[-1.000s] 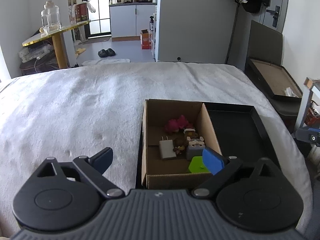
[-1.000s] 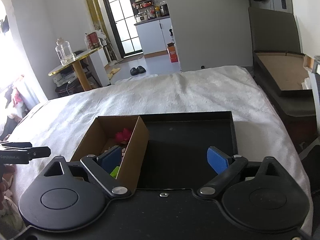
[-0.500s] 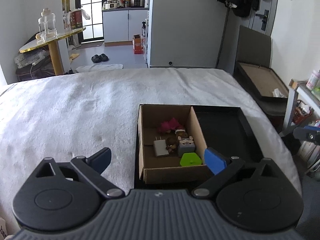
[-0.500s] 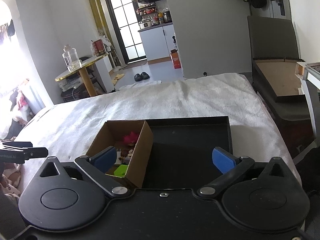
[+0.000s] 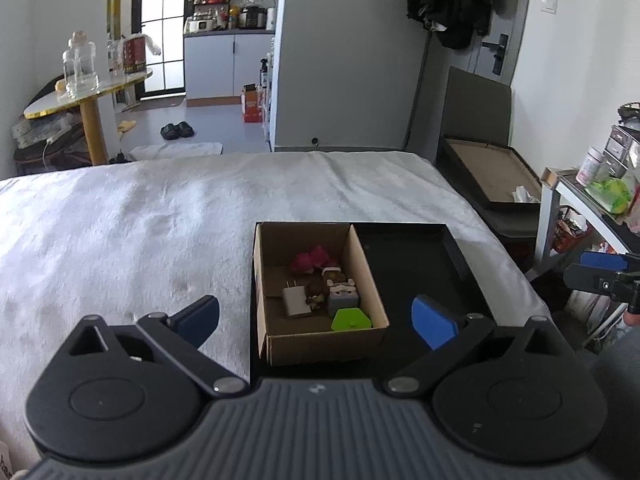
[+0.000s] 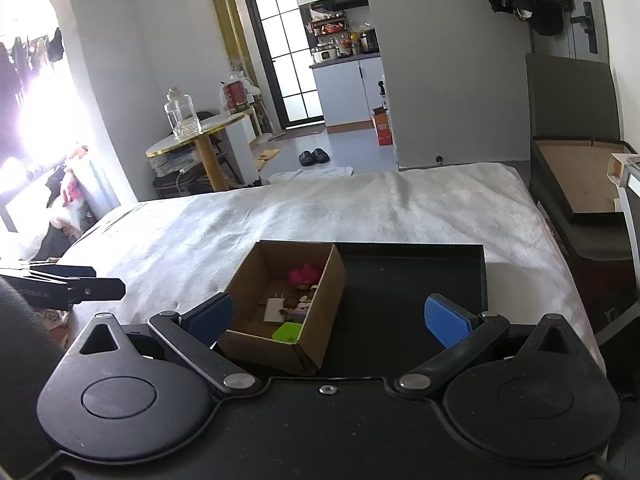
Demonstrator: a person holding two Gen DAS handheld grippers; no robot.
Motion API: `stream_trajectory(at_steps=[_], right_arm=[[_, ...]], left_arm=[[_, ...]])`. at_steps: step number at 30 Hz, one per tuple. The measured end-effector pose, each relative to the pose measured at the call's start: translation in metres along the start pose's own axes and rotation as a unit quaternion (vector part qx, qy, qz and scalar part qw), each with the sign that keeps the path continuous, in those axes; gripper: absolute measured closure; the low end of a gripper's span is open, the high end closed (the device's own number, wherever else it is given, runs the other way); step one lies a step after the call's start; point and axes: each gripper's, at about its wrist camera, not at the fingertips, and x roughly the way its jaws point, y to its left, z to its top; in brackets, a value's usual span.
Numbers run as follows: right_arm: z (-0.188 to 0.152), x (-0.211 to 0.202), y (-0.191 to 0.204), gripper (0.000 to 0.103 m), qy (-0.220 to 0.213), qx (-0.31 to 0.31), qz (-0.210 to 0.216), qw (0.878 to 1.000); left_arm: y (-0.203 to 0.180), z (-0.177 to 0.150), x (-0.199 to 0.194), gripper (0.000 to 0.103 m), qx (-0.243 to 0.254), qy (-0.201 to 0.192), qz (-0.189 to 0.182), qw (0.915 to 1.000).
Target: Organize rigid objects
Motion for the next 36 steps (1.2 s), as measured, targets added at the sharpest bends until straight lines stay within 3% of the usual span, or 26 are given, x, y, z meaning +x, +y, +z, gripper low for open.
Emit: stream_trajectory(at_steps=[15, 36], right_arm=[[-0.001, -0.015, 0.016, 0.0, 0.002, -0.02, 0.016, 1.0], [0.001, -0.006, 0.032, 0.0, 0.043, -0.005, 0.035, 0.998]], left_arm=[[-0.003, 0.002, -0.023, 0.001, 0.003, -0.018, -0.016, 0.9997], [-0.006, -0.003, -0.008, 0.001, -0.009, 0.013, -0.064, 0.9978]])
